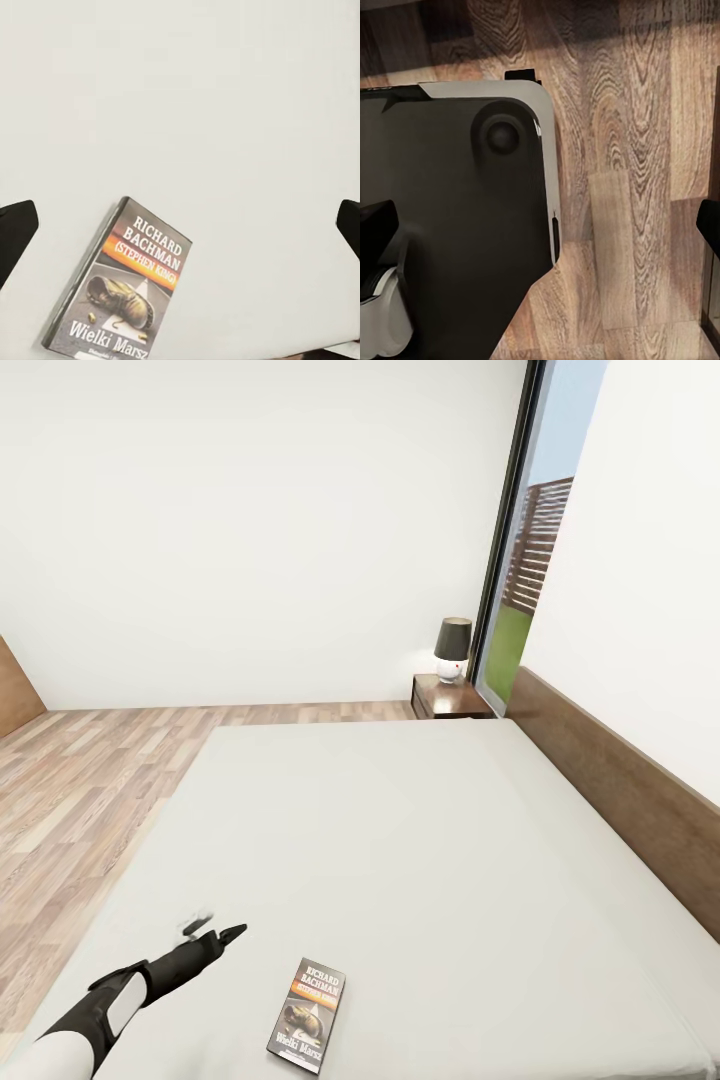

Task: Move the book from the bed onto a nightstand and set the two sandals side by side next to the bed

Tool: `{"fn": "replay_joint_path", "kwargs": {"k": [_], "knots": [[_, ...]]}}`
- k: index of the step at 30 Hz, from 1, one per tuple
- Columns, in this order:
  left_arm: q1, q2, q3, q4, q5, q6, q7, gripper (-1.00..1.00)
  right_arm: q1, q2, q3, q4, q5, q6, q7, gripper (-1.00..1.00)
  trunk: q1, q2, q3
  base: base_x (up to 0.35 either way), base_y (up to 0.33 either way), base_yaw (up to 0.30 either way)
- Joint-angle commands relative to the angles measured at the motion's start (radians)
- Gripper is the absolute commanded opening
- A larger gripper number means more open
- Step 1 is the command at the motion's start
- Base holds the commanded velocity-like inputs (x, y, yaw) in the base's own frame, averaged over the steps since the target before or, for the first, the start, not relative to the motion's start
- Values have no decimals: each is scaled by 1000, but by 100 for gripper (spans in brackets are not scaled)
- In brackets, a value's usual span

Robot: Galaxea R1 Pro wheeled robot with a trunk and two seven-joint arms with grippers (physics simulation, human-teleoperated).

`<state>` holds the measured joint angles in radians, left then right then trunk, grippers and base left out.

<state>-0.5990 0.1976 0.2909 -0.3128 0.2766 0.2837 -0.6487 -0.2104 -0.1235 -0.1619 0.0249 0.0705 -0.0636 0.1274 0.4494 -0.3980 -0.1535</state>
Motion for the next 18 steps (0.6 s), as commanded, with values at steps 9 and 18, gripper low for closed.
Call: {"fn": "replay_joint_path", "kwargs": {"k": [9, 18], "knots": [[-1, -2, 5, 0, 11, 6, 11, 100, -1, 0, -8, 3, 7, -5, 3, 100, 1, -2, -2, 0, 0, 0], [-1, -3, 5, 0, 12, 7, 11, 100, -1, 1, -8, 3, 7, -5, 3, 100, 1, -2, -2, 0, 0, 0]]}}
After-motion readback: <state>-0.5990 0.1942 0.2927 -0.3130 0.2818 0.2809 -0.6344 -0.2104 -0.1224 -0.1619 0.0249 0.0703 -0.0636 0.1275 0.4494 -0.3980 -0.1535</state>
